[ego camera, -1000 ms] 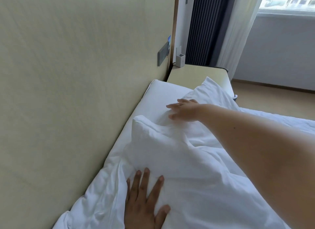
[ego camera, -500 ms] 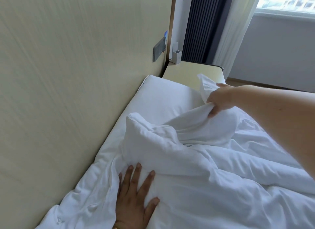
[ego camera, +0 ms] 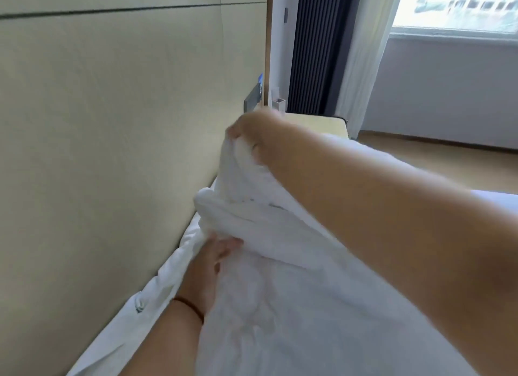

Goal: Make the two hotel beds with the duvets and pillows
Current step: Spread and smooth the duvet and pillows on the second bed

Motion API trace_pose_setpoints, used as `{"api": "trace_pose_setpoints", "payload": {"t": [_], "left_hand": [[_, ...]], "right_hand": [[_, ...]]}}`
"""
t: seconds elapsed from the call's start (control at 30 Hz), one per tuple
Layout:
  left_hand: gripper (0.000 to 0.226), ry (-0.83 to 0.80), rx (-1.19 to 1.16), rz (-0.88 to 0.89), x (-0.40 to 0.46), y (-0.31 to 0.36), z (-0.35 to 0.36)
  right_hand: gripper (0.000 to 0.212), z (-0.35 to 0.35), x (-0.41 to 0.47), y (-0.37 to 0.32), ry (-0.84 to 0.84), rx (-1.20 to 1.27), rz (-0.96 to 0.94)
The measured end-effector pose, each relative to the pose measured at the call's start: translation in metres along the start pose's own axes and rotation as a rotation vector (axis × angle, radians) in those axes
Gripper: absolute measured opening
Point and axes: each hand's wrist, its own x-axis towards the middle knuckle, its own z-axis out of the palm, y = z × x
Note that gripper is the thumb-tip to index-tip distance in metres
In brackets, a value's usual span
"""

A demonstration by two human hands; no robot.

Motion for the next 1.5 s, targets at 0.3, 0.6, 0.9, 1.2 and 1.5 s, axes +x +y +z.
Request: {"api": "trace_pose_setpoints", "payload": {"t": [0.3,0.6,0.9,1.2,1.5], "left_hand": [[0.089,0.116,-0.462,-0.399,-0.043,0.01,-0.045],[0.091,-0.01,-0.369,-0.514,-0.083,0.021,-0.015],[0.133,-0.05,-0.506,-0.457,-0.123,0.051,-0.058],[0.077,0.528,0.358,0.256,-0.199,0.055,-0.027],[0.075,-0.613,1.891,0.21,-0.23,-0.012,0.075]], "right_hand": [[0.038,-0.015,-0.144,0.129,0.557,-0.328,-0.433],[0.018,-0.019,-0.228,0.244,0.237,0.139,0.313],[0.048,0.074,-0.283,0.133,0.072,0.233,-0.057],[0.018,0.092,-0.322,0.189,-0.076,0.266,0.04],[0.065,0.007,-0.365,0.294,0.256,-0.118,0.163]]}}
